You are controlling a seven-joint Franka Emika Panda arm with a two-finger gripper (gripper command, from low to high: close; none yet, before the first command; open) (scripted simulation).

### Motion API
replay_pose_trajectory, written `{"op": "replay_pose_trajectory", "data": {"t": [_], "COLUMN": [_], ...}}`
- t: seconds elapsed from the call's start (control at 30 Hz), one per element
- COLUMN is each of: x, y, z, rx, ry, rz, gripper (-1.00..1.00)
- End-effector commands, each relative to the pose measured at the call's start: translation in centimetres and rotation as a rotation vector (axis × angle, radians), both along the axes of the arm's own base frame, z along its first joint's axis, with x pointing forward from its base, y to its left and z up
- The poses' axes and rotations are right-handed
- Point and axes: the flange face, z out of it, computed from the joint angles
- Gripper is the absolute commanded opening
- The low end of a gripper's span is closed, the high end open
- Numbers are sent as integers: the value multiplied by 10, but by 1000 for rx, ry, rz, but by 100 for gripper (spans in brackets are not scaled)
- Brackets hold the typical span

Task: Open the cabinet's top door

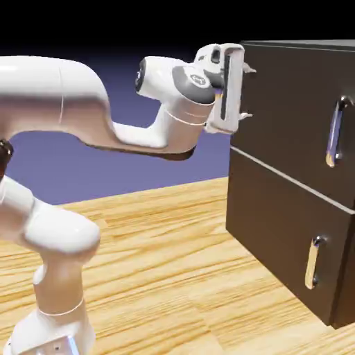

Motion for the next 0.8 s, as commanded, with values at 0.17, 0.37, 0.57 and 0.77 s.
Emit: {"op": "replay_pose_trajectory", "data": {"t": [0.17, 0.37, 0.57, 0.77], "x": [11, 27, 47, 71], "y": [-28, -59, -91, -123], "z": [-6, -22, -46, -79], "rx": [-262, -528, -799, -1077], "ry": [-80, -142, -185, -208], "rz": [27, 41, 48, 58], "gripper": [0, 0, 0, 0]}}
